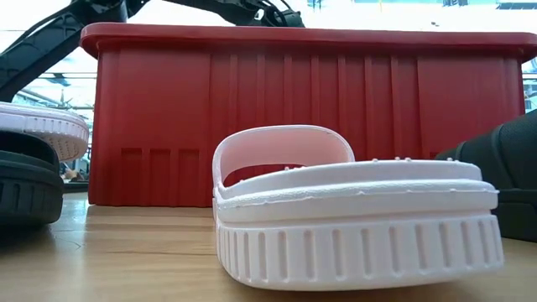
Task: Pick and place slides into bin
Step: Put the black slide into the red bin
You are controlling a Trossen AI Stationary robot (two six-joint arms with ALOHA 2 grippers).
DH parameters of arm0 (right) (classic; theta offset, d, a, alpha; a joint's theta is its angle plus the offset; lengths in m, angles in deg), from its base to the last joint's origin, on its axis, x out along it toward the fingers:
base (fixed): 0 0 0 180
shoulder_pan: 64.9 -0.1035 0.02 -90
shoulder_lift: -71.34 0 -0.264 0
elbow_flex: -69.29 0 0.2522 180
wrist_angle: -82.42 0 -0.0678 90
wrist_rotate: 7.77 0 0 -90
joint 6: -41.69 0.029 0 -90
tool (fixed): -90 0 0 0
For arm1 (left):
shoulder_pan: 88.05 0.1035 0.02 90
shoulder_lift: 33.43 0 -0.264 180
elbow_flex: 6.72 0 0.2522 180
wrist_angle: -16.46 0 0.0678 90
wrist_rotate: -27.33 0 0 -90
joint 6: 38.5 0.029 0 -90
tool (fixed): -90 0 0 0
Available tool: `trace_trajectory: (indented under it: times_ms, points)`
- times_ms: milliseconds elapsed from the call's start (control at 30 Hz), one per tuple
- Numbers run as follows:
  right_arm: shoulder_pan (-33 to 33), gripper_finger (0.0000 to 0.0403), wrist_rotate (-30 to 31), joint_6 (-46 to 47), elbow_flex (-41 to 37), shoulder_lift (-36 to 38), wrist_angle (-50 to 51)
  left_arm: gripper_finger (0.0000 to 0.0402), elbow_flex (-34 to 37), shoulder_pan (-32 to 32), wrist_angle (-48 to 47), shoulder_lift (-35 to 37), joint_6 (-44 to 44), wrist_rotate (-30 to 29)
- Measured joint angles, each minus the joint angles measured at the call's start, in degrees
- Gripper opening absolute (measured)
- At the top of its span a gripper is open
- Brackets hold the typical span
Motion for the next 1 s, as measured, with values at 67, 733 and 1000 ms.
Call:
trace_trajectory:
  times_ms: [67,733,1000]
  points:
    - [0.02,0.0169,0.00,0.00,0.00,0.00,0.00,0.0000,0.74,-0.07,0.02,0.16,0.09,0.01]
    - [0.02,0.0169,0.00,-0.11,-0.04,0.00,0.46,0.0000,2.97,-0.71,-4.78,2.34,-0.91,12.47]
    - [0.00,0.0169,0.00,0.13,-0.04,0.02,1.36,0.0000,2.91,-0.97,-2.32,1.47,0.09,5.95]
